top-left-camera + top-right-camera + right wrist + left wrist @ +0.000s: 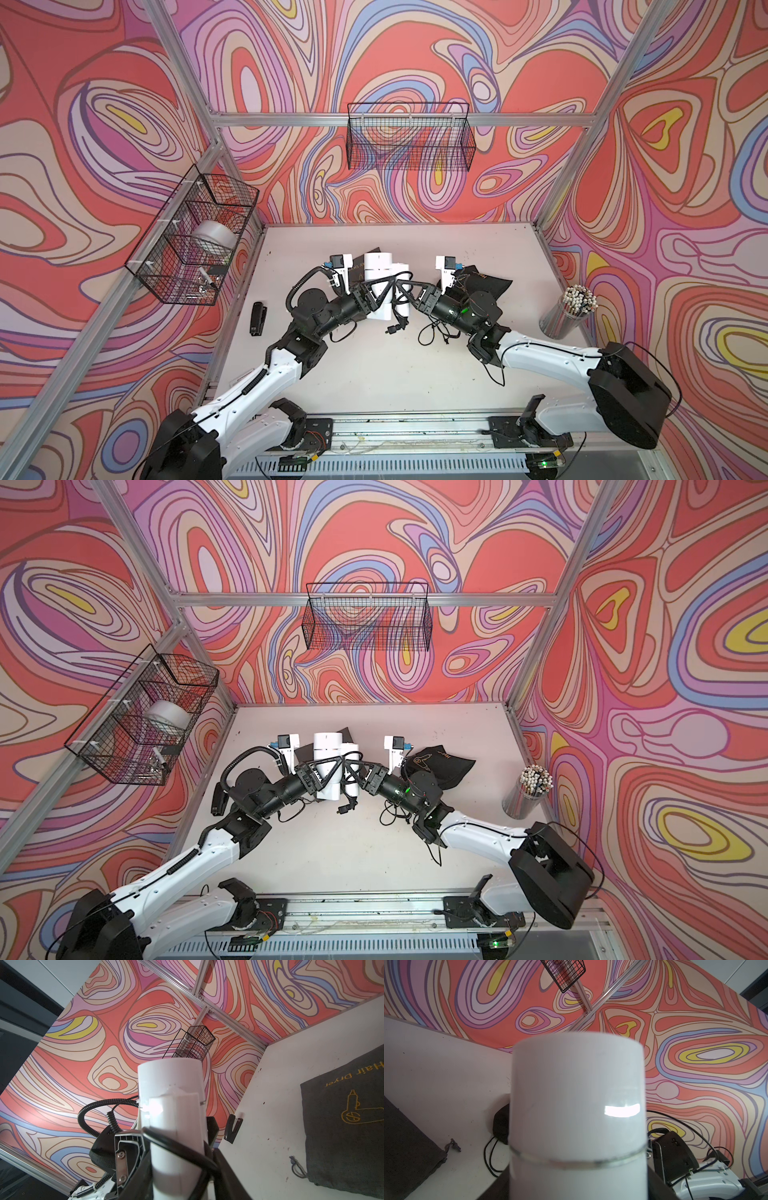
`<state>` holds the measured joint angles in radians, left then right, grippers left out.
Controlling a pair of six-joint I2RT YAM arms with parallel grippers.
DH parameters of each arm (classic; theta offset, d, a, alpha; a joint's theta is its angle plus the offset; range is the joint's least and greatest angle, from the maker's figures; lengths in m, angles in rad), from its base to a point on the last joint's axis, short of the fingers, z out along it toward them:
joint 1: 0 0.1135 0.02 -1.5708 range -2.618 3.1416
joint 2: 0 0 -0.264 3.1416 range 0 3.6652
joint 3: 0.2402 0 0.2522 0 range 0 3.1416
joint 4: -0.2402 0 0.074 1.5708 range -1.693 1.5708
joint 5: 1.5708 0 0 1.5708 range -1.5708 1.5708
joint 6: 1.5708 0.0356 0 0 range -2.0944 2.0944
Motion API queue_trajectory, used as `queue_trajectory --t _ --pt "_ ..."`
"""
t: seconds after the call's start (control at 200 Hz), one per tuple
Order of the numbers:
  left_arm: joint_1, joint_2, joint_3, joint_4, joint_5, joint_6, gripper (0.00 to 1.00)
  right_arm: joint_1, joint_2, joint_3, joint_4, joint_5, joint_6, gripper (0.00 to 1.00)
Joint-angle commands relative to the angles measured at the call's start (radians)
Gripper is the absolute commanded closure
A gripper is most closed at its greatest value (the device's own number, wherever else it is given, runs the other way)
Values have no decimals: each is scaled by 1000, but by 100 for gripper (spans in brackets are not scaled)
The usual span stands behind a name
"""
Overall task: Pack away hair dryers
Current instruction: Adjust the hair dryer.
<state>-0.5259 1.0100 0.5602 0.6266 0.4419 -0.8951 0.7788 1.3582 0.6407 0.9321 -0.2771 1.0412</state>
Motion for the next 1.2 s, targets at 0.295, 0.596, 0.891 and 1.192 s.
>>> queue_trajectory --t 0.295,0.596,0.891,1.192 --pt "-29 -41 36 -97 6 48 100 59 -72 -6 -148 -80 -54 79" --pt "-29 -4 66 -112 30 42 100 55 -104 11 -257 -116 -93 72" --pt "-28 -10 90 -186 19 56 35 40 -144 -15 -251 -128 -91 92" --pt "-28 -36 131 -340 -20 115 0 -17 -221 -85 -202 -114 -27 99"
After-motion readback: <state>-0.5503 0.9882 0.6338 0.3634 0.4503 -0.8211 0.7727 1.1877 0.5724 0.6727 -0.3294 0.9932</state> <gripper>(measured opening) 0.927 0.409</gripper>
